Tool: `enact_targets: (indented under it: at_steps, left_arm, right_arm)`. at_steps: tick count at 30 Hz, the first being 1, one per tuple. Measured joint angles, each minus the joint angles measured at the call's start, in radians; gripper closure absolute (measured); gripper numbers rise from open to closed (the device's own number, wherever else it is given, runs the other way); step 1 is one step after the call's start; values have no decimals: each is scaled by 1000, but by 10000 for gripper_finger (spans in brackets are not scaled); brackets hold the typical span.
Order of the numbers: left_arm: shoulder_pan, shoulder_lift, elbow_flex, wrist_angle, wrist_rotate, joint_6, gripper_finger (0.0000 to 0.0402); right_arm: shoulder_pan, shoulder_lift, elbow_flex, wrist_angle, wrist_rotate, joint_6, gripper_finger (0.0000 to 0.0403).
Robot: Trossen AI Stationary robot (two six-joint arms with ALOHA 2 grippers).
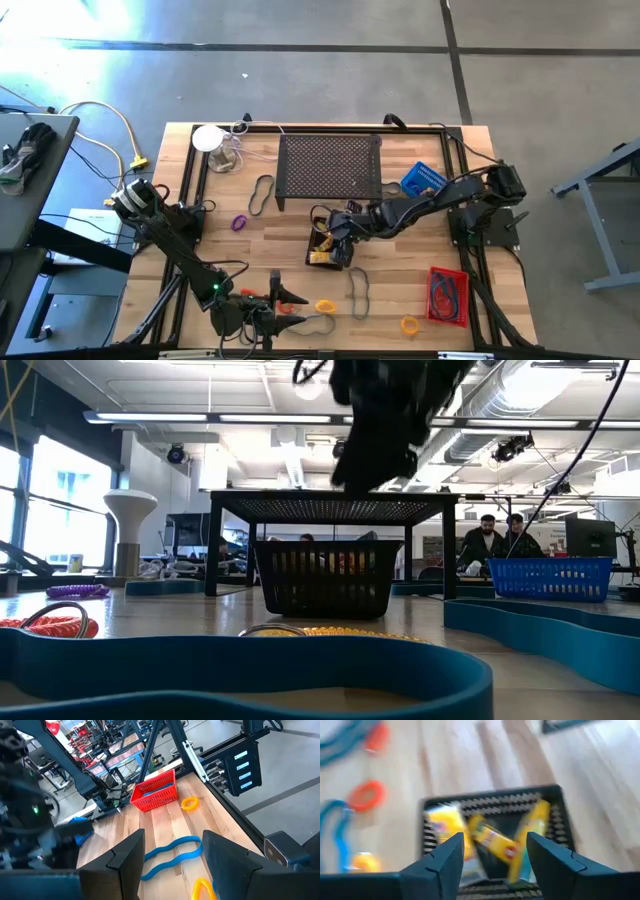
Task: Pick & Place Office Desk Supplies
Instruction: Put the orange spring keychain into the blue bin
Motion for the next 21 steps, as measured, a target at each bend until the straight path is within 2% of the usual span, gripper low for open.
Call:
enact_targets:
  at_steps: [5,11,14,18,21]
  left_arm:
    - [0,0,0,-6,0,-30,210]
    - [0,0,0,-14,3,-72,210]
    - [0,0,0,-21,14,-96,210]
    - [3,0,0,-71,14,-78,210]
    - [3,0,0,-82,14,-91,210]
  right_arm:
    - [25,-37,15,34,-67,-1,204]
    - [86,-60,18,132,-86,-49,206]
    - [120,-54,17,157,-58,-82,206]
    - [162,-23,17,225,61,-23,206]
    - [174,4,17,300,64,19,206]
